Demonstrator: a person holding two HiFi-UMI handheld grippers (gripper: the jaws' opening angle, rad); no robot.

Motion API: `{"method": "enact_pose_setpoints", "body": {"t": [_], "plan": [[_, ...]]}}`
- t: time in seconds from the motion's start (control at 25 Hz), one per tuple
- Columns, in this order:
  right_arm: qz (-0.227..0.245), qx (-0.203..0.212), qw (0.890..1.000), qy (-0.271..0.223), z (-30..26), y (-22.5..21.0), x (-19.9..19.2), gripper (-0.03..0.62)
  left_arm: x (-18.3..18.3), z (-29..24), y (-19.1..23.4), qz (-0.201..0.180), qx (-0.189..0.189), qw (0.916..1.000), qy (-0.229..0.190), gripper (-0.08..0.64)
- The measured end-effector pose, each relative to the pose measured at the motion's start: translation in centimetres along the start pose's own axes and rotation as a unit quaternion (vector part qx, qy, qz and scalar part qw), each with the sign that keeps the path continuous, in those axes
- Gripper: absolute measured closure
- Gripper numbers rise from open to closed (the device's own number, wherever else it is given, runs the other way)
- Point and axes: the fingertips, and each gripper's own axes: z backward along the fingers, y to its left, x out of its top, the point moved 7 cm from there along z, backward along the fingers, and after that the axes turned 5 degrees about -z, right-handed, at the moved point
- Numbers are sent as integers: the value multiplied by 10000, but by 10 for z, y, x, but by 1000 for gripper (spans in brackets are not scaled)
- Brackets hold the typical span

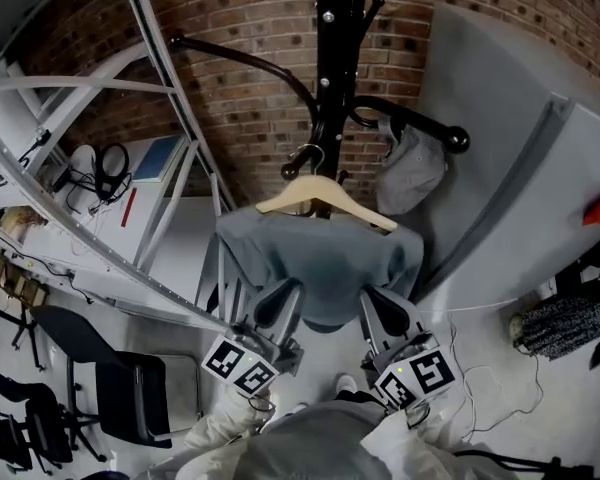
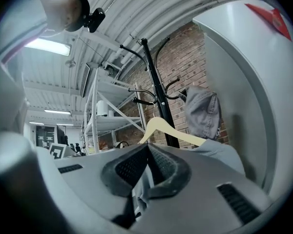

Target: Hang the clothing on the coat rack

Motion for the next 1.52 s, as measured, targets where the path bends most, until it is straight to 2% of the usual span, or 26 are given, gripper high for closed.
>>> {"method": "enact_pose_setpoints", "body": {"t": [0.24,0.4,0.68,0.84,0.96,1.2,1.52], "plan": [[133,-152,9998,-49,-1,53,-13,569,18,46,9,-483,131,9987,89,541],[181,-190,9996,-115,2,94,-27,568,29,84,10,-799,81,9967,130,549],[243,-451,9987,5,19,141,-47,569,28,131,5,-1224,76,9918,368,551],[399,-478,9981,-4,29,157,-49,568,23,142,-5,-1170,-54,9918,520,551],[570,-506,9970,-103,40,161,-47,569,15,145,-14,-1129,-106,9918,595,551],[488,-753,9960,-26,60,150,-47,569,7,138,-35,-1088,-171,9919,630,551],[481,-614,9969,-52,80,134,-35,569,14,127,-62,-1298,-65,9905,460,551]]}}
